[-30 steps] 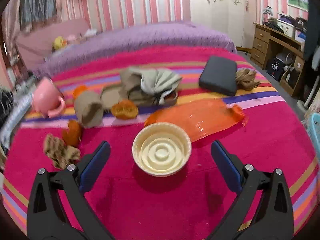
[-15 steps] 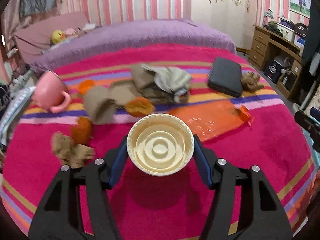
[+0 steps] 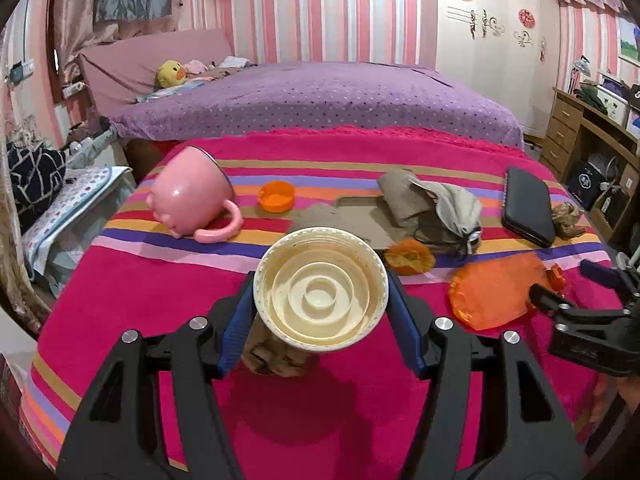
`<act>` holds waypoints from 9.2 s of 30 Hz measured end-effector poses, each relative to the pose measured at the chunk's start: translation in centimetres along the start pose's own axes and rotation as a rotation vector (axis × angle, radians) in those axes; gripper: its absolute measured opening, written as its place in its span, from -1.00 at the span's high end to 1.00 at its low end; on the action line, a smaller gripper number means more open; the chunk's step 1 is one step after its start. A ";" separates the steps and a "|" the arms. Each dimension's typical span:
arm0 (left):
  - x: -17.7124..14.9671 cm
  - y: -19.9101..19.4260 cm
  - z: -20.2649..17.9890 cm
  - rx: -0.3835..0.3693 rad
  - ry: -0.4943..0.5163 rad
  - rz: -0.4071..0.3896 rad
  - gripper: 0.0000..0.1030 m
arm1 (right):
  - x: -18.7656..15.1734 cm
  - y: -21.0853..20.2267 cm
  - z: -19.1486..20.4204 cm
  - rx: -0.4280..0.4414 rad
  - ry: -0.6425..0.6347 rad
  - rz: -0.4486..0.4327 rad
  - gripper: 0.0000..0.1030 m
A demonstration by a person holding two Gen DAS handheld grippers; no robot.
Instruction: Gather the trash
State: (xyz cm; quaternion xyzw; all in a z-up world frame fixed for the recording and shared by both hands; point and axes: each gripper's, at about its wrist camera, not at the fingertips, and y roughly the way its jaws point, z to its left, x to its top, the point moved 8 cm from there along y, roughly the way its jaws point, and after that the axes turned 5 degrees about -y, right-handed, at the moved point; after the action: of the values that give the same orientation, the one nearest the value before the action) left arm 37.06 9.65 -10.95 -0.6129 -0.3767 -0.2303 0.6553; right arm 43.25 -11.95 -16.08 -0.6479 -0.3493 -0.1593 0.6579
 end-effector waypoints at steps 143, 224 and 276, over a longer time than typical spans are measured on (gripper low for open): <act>-2.4 -4.3 -9.9 -0.108 0.107 -0.043 -0.89 | -5.8 -13.1 -17.2 -0.233 0.266 -0.261 -0.91; 1.6 0.3 -2.0 -0.081 -0.013 0.005 0.01 | 3.0 -6.1 -10.1 -0.111 0.002 -0.188 0.26; -4.8 -6.3 -18.0 -0.212 0.117 -0.028 0.01 | -10.1 -17.9 -23.5 -0.231 0.144 -0.251 0.25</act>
State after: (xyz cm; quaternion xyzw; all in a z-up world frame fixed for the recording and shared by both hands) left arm 33.13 -9.65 -10.11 -0.6588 -0.3198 -0.3134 0.6045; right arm 30.27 -39.03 -7.56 -0.6574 -0.3588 -0.3250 0.5775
